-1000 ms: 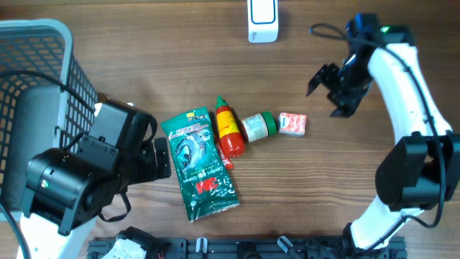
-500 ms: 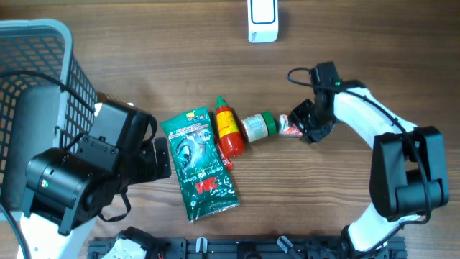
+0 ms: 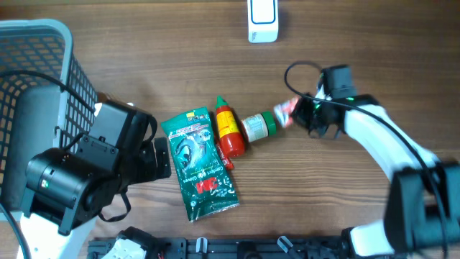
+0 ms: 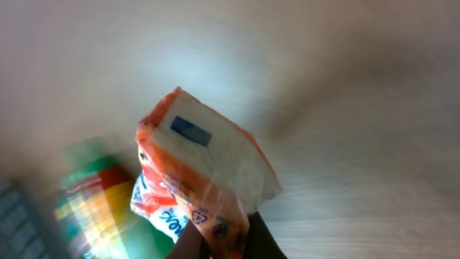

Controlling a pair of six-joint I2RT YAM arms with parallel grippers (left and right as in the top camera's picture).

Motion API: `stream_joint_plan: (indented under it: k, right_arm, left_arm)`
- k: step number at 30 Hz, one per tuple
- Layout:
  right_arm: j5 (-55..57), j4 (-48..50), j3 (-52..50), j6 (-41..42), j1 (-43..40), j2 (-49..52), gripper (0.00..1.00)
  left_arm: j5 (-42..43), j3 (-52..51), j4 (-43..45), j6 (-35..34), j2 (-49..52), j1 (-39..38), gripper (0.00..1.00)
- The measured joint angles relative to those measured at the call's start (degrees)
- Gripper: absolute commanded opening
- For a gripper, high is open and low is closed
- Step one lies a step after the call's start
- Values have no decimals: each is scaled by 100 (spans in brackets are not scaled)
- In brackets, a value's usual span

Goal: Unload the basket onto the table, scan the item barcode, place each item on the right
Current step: 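Lift the red snack box toward the white scanner, then carry the snack box right and drop it off the table edge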

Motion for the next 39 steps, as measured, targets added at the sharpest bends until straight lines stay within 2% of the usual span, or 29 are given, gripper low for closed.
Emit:
stream_joint_plan:
  k: [4,10,15,18,21,24,31,36,39]
  right_arm:
    - [-2262,955,94,-1600,-212,-1373,4]
    - [-5626,1174,120,-3018,-177,-1580,4]
    - [-6227,1198,120,-3335,-177,-1580,4]
    - [-5202,1128,120,-3421,-177,-1578,4]
    - [-3449,1189,120,-3442,-173,-1576,4]
    - [-1884,1668,109,-3488,-173,-1523,4]
    - [-28,2293,162,-4028,-160,-804,4]
    - [1366,2214,1294,-4898,219,520,4]
    - [2446,2111,2339,-5768,588,1340,4]
  left_arm:
    - [0,0,0,0,0,0,100]
    - [2,0,0,0,0,0,100]
    - [2,0,0,0,0,-2,100]
    - [0,0,0,0,0,0,100]
    - [2,0,0,0,0,0,100]
    - [0,0,2,0,0,-2,100]
    - [2,0,-4,0,0,0,100]
    - [2,0,0,0,0,-2,100]
    - [2,0,0,0,0,0,100]
